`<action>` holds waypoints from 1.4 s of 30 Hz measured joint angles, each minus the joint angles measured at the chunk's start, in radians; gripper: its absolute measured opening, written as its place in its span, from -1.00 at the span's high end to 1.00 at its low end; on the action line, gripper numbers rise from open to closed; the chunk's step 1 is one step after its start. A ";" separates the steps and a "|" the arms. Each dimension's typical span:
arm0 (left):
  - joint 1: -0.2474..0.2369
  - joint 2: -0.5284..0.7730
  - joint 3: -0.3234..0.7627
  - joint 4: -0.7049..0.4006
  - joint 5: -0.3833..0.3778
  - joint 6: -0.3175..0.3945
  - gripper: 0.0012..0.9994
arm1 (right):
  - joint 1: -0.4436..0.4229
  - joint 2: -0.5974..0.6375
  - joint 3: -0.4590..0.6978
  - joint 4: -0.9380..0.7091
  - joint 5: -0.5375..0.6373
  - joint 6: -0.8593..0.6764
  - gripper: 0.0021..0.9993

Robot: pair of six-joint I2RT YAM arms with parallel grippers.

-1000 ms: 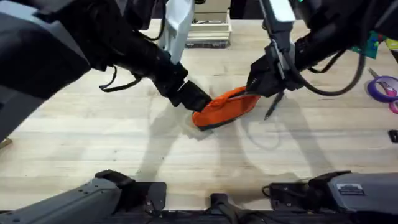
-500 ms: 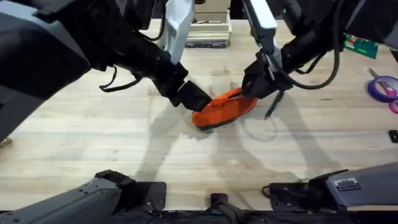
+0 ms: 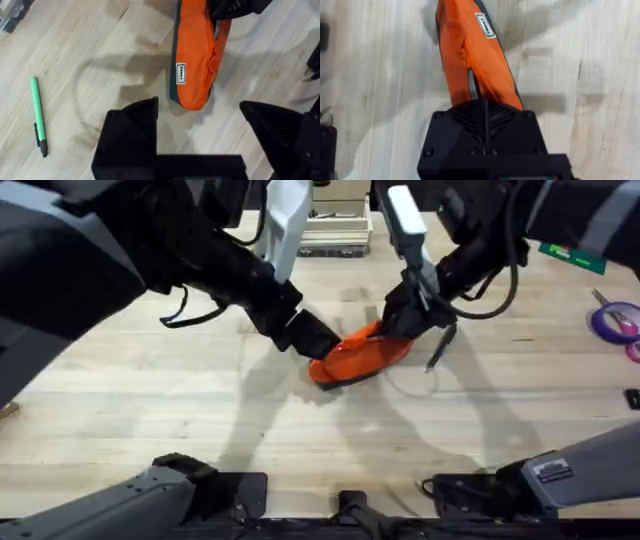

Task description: Unzip the bag, pick up the pens from the table one at a time and place them inside, then zip the bag closed.

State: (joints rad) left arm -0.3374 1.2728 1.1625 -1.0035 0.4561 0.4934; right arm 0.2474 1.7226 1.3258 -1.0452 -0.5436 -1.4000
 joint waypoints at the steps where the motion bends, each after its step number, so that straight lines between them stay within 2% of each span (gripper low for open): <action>1: 0.000 0.000 0.000 0.000 0.000 0.000 -0.99 | 0.004 0.008 0.000 0.005 0.000 0.000 0.94; 11: 0.000 0.000 0.000 0.000 0.000 0.000 -0.99 | 0.072 0.059 0.001 0.057 0.006 0.000 0.94; 21: 0.000 0.000 0.000 0.000 0.000 0.000 -0.99 | 0.082 0.060 0.001 0.060 0.016 0.000 0.94; 22: 0.000 0.000 0.000 0.000 0.000 0.000 -0.99 | 0.082 0.060 0.001 0.059 0.016 0.002 0.83; 23: 0.000 0.000 0.000 0.000 0.000 0.000 -0.99 | 0.082 0.060 0.001 0.058 0.016 0.000 0.61; 28: 0.000 0.000 0.000 0.000 0.000 0.000 -0.99 | 0.085 0.060 0.001 0.057 0.016 -0.004 -0.81; 29: 0.000 0.000 0.000 0.000 0.000 0.000 -0.99 | 0.085 0.060 0.001 0.057 0.016 -0.009 -0.94; 42: 0.000 0.000 0.000 0.000 0.000 0.000 -0.99 | 0.086 0.060 0.001 0.056 0.015 -0.010 -1.00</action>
State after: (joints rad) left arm -0.3374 1.2728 1.1625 -1.0035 0.4561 0.4934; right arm 0.3336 1.7824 1.3270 -0.9890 -0.5282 -1.4105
